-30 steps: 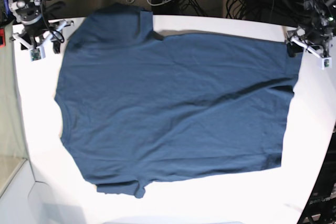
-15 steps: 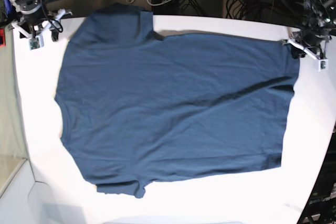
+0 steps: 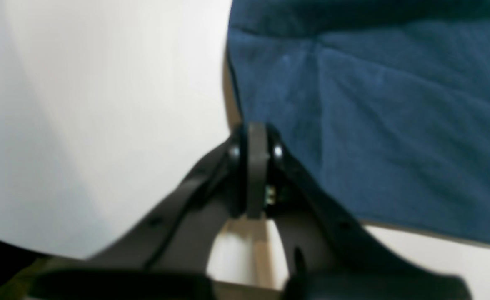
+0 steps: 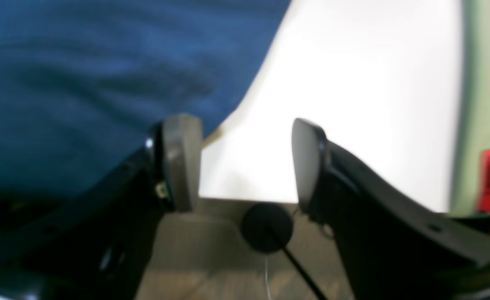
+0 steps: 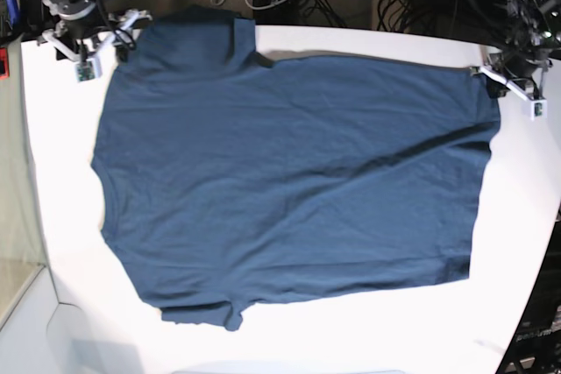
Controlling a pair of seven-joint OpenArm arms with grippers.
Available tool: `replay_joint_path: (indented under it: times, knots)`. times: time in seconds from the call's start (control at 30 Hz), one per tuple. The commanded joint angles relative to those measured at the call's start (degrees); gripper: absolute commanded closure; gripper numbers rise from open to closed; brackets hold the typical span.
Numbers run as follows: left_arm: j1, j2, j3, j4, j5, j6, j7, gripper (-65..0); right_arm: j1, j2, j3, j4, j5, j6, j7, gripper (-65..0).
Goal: Layout the t-shirt on the table in an organized manner, then fold the t-shirt properly
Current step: 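Grasp the shoulder corners with both grippers and pull them apart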
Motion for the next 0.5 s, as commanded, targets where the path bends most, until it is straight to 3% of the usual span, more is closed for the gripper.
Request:
replay_joint_path:
  times: [0.0, 0.23, 0.47]
  knots:
    - [0.2, -0.4, 0.1, 0.3, 0.9, -0.3, 1.7, -0.1, -0.1, 0.3, 0.1, 1.0, 0.5, -0.3, 0.2, -36.9]
    - [0.2, -0.5, 0.1, 0.4, 0.9, -0.3, 1.7, -0.1, -1.0, 0.3, -1.3, 1.0, 0.5, -0.3, -5.6, -37.1]
    - [0.2, -0.5, 0.1, 0.4, 0.9, -0.3, 1.7, -0.1, -3.1, 0.3, -7.5, 1.1, 0.5, -0.3, -6.2, -37.1]
